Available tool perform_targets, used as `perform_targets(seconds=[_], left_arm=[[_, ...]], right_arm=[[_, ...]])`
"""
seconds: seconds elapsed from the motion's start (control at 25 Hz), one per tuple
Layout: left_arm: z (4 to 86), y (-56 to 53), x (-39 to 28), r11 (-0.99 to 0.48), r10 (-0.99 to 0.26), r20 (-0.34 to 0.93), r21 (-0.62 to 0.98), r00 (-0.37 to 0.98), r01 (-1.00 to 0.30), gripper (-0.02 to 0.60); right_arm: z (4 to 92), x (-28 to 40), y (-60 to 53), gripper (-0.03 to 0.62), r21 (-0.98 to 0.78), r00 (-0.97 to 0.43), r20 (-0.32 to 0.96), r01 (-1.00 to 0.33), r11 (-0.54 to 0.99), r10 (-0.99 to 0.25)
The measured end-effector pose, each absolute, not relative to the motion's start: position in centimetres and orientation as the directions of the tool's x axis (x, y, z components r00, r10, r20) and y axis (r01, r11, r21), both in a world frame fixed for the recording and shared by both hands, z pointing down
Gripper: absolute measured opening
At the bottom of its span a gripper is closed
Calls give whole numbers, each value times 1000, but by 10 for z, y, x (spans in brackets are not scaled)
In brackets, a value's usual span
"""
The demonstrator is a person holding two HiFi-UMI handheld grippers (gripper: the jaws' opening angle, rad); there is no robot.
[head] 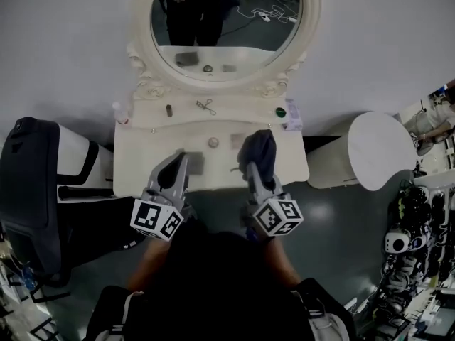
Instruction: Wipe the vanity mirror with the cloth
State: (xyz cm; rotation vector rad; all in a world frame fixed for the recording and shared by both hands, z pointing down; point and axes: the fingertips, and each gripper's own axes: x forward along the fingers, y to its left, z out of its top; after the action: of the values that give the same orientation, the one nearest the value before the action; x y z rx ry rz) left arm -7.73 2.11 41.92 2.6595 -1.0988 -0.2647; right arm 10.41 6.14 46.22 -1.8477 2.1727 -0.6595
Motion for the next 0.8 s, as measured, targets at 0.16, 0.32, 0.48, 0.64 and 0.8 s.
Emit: perform_targets(seconds=[0.16,0.32,0.48,0.64,0.8], left_arm=[[417,2,-80,-706,-691,-81,288,718,-647,-2],[416,-15,-77,-712,-681,-79,300,728,-634,-2],[413,-36,-68,-722,-673,-85,289,734,-629,-2],[413,-57,-55,-713,-685,-85,286,724,-640,-2],[413,-79,-41,-698,-700,-75,285,710,-657,-2]], right_arm=[[461,99,41,46,-464,-166,121,-881,93,-979],[458,101,23,46,-457,-152,124,-886,80,-981],[454,113,1,46,-452,-139,113,-889,74,-984],[455,131,-24,46,-454,-139,110,-888,75,-984],[461,147,-53,46,-466,-158,122,-881,84,-980]])
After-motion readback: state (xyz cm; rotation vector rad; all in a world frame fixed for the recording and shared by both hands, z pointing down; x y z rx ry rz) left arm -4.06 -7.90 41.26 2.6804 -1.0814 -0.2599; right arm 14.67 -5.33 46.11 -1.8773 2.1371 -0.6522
